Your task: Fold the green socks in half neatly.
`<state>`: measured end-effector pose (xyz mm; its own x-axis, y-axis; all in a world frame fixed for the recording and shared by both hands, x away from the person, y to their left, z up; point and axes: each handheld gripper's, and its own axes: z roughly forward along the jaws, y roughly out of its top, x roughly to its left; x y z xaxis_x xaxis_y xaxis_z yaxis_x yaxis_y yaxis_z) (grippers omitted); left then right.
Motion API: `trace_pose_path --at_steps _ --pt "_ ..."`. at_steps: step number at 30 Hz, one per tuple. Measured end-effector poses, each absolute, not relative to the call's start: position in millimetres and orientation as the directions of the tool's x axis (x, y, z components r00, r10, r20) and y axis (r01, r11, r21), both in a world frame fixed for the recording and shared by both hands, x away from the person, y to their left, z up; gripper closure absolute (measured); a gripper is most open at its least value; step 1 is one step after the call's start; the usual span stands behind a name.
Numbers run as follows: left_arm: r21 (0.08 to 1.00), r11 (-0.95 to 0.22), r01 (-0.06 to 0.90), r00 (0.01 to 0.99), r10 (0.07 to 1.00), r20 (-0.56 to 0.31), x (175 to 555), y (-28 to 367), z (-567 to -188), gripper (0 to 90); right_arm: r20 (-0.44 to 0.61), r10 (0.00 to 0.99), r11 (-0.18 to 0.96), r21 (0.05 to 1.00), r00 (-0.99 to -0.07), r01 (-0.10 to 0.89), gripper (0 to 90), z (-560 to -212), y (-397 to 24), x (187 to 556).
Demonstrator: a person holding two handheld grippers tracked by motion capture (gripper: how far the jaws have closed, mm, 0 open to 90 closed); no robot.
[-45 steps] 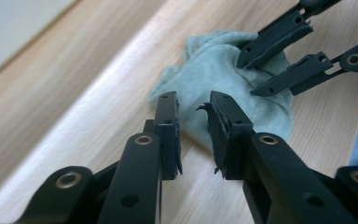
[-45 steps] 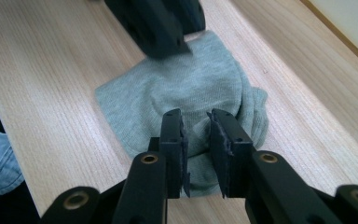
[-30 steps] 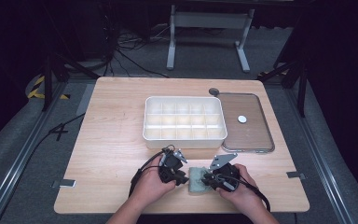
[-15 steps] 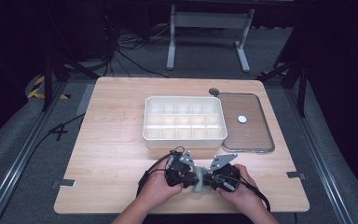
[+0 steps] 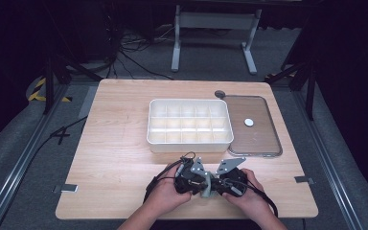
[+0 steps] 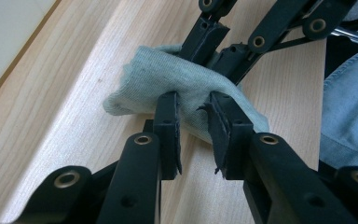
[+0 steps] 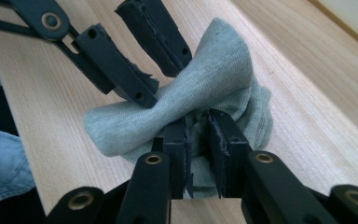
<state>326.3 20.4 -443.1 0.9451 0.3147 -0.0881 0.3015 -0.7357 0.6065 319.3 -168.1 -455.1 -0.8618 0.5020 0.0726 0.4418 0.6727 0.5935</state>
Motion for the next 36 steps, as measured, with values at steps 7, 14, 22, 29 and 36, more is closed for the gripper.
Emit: trace_pose_path --at_steps 7,14,22,29,36 --pt "0.581 -0.747 0.324 0.936 0.343 -0.081 325 17 -444 78.8 0.045 0.515 0.688 0.575 -0.856 0.443 69.5 -451 -169 318" --pt "0.594 -0.733 0.331 0.931 0.358 -0.077 325 13 -442 78.7 -0.021 0.511 0.718 0.561 -0.859 0.413 62.2 -432 -176 313" --pt "0.594 -0.738 0.321 0.936 0.342 -0.08 324 8 -443 77.2 0.086 0.604 0.635 0.548 -0.792 0.544 87.5 -429 -234 329" --pt "0.602 -0.737 0.306 0.941 0.332 -0.072 324 6 -443 76.9 0.132 0.558 0.66 0.528 -0.819 0.535 86.5 -449 -220 328" --pt "0.621 -0.732 0.281 0.948 0.312 -0.061 322 6 -442 76.9 0.109 0.512 0.695 0.53 -0.852 0.486 84.2 -451 -196 320"
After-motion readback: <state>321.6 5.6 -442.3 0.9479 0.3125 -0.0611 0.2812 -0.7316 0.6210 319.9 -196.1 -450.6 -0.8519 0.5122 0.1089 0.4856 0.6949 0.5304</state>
